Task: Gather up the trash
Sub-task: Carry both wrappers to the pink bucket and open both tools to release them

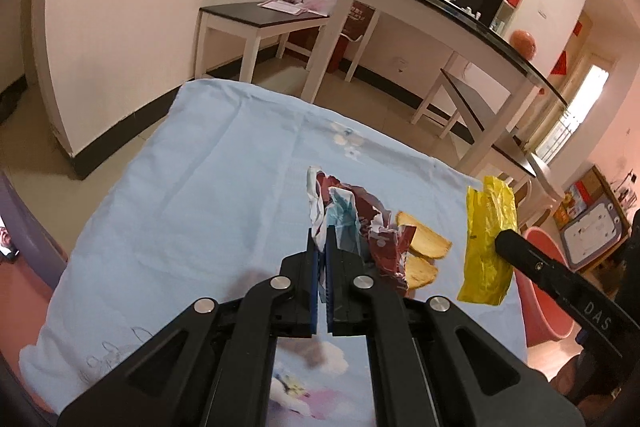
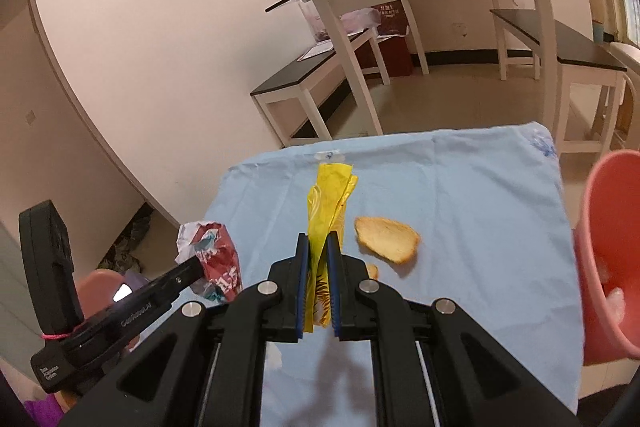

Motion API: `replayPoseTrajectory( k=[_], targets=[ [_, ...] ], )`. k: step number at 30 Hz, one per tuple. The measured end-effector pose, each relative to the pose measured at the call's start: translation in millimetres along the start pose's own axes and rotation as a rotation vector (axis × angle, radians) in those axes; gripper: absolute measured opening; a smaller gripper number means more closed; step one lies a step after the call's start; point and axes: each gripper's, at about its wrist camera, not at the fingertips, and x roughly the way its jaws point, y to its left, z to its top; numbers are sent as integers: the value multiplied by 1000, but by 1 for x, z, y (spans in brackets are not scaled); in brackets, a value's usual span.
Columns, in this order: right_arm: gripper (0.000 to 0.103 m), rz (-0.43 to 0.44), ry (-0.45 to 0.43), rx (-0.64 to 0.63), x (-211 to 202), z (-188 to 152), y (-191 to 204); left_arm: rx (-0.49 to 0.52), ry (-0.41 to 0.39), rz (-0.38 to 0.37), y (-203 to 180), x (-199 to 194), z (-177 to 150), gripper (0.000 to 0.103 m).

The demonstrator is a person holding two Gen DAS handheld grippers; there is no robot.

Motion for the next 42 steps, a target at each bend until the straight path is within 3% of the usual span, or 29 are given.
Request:
replayPoseTrajectory(
  k=[9, 16, 32, 42],
  targets=[
    [9, -57, -55, 23, -44, -14, -28, 67, 4, -11, -47, -2, -17, 2],
    [9, -158, -113, 25, -80, -23, -55, 128, 20, -58, -88, 1, -30, 2],
    [9, -280, -195, 167, -131, -34, -131, 278, 40, -154, -168, 14, -52, 2],
    [9, -352, -235, 233, -151, -40, -173, 307, 58, -296, -209, 23, -55, 2]
  ],
)
